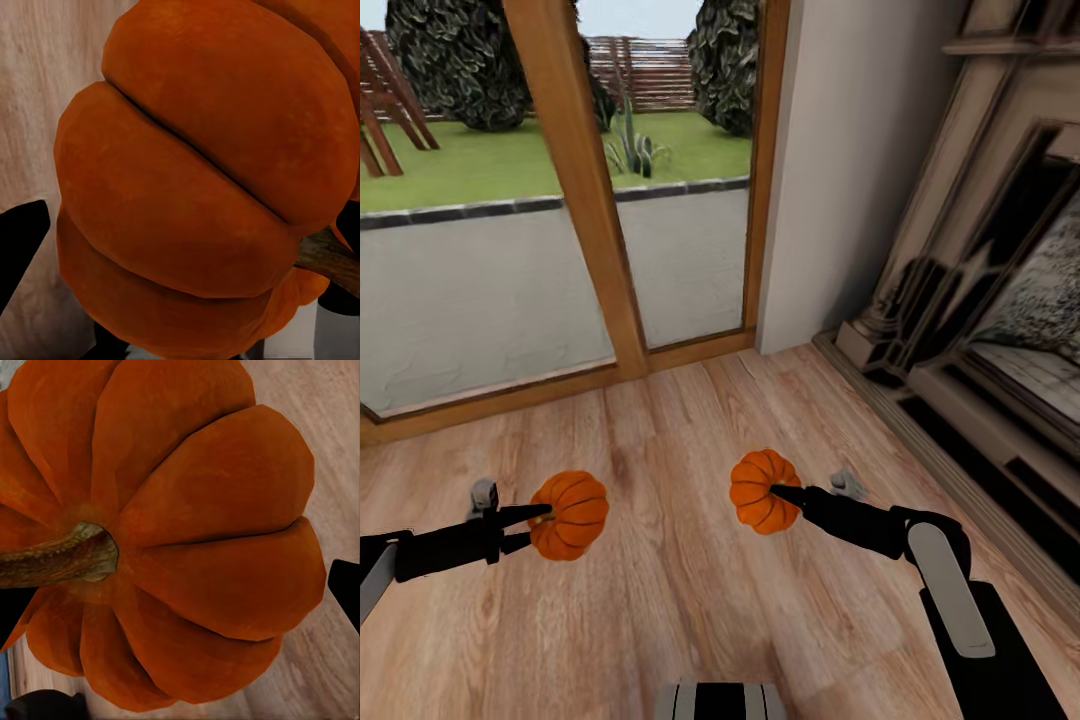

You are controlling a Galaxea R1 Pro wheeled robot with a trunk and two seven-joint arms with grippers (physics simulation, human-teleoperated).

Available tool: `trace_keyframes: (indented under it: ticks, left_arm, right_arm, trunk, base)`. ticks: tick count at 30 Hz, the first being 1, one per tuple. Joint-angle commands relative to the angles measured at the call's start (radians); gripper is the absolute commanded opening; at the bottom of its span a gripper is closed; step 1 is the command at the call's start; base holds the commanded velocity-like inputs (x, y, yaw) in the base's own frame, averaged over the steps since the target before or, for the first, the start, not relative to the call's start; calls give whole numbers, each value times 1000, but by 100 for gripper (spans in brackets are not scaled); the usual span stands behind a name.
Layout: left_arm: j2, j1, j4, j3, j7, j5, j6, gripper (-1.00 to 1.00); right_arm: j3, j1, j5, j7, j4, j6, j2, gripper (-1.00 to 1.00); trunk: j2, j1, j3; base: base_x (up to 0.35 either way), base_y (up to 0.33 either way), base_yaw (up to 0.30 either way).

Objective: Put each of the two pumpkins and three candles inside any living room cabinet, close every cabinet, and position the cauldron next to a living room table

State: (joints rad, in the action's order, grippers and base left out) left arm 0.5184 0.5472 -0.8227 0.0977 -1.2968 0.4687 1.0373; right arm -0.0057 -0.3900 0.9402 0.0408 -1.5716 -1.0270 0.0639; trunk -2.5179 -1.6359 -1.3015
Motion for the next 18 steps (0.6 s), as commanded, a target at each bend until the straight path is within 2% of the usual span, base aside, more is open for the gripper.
trace_keyframes:
  ticks: [1, 9, 15, 18]
  left_arm:
    - [0, 1, -1, 1, 1, 7, 9, -100]
    - [0, 0, -1, 1, 1, 8, 9, -100]
    - [0, 0, 0, 1, 1, 9, 9, -100]
    - [11, 0, 2, 1, 1, 10, 9, -100]
  right_arm:
    - [0, 0, 8, 5, -1, -4, 0, -100]
    - [-2, 2, 15, 3, -1, -1, 0, -100]
    - [-1, 2, 16, 1, -1, 4, -2, -100]
    - [0, 2, 17, 1, -1, 5, -2, -100]
  trunk:
    - [0, 1, 3]
    - [2, 5, 36]
    - [2, 5, 47]
    - [3, 7, 63]
  base:
    - [-342, 0, 0]
    - [-305, 0, 0]
    - [-28, 0, -107]
    - [-1, 0, -149]
